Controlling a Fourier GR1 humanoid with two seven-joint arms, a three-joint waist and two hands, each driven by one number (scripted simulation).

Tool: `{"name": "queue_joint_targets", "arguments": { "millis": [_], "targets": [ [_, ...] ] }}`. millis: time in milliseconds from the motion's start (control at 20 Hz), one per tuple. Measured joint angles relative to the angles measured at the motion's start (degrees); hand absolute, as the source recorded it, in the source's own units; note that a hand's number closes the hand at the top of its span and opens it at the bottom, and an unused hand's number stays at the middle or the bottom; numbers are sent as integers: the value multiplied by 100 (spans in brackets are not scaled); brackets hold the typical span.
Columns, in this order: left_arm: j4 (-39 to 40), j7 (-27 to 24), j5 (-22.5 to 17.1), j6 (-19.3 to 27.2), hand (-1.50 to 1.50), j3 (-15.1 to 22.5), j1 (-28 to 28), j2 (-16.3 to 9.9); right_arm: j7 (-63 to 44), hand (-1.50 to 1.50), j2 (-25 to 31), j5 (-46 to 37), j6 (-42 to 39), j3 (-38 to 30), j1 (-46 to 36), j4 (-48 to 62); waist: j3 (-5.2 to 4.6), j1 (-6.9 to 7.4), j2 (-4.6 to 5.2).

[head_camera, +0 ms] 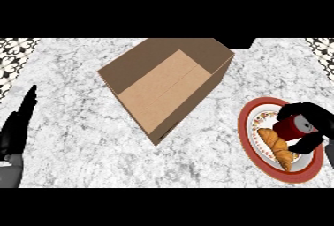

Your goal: Pick the can from the plate and place it in the cardboard box

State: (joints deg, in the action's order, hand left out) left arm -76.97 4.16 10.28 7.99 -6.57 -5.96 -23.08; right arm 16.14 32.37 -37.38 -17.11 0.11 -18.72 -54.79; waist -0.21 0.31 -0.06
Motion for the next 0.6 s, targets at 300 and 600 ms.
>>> {"name": "queue_joint_targets", "arguments": {
  "millis": [300,600],
  "targets": [
    [110,18,25,-108,0,-116,-87,-8,-55,150,-175,-496,742,-13,-286,197,-26,-17,-15],
    [197,-136,130,-28,0,-110,-40,132,-806,150,-638,-1218,1264,373,-482,-303,-70,-28,-46]
  ]
}}
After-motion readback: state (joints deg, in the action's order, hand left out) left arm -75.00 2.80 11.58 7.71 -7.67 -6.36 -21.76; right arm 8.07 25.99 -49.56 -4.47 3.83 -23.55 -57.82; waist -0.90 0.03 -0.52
